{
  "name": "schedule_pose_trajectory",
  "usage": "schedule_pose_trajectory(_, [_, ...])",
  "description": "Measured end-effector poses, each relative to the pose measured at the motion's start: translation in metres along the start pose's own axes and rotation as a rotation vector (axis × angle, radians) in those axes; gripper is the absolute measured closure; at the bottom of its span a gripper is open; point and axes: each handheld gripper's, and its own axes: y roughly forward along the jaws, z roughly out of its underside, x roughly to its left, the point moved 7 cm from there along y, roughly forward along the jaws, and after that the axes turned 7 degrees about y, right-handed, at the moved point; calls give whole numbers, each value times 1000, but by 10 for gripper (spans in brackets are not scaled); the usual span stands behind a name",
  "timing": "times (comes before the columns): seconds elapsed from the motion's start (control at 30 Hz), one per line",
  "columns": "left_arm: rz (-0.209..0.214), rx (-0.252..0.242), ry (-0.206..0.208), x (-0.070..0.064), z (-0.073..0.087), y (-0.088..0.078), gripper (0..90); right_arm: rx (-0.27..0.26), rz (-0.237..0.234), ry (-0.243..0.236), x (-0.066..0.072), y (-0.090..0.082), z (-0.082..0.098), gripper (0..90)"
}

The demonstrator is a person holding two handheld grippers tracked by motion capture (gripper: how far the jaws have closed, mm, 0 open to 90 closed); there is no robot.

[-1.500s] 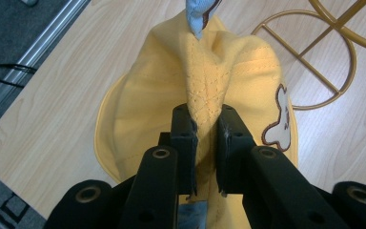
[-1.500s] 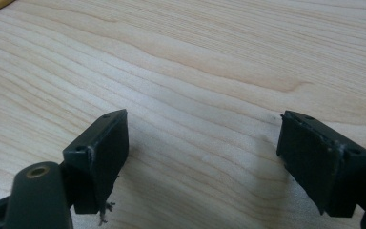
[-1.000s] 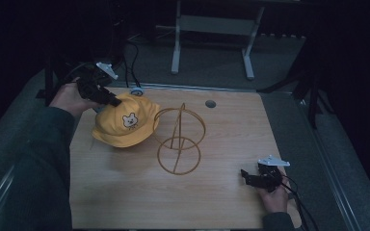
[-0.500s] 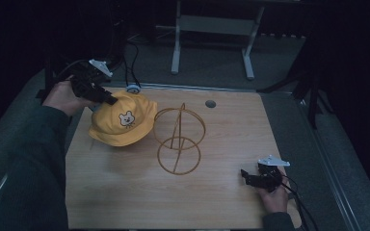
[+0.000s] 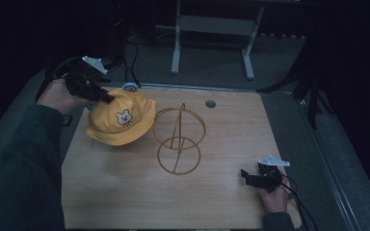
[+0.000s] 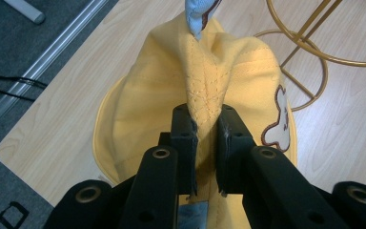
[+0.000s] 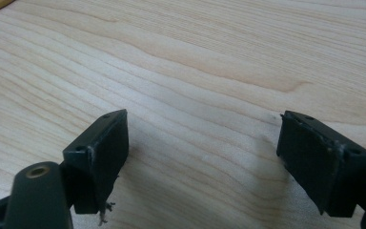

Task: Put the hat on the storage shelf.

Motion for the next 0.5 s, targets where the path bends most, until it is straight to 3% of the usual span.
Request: schedule_pose_trajectory(0.5, [6,-54,-13,1,-1,-16,797,-1,0,-2,0,0,0,179])
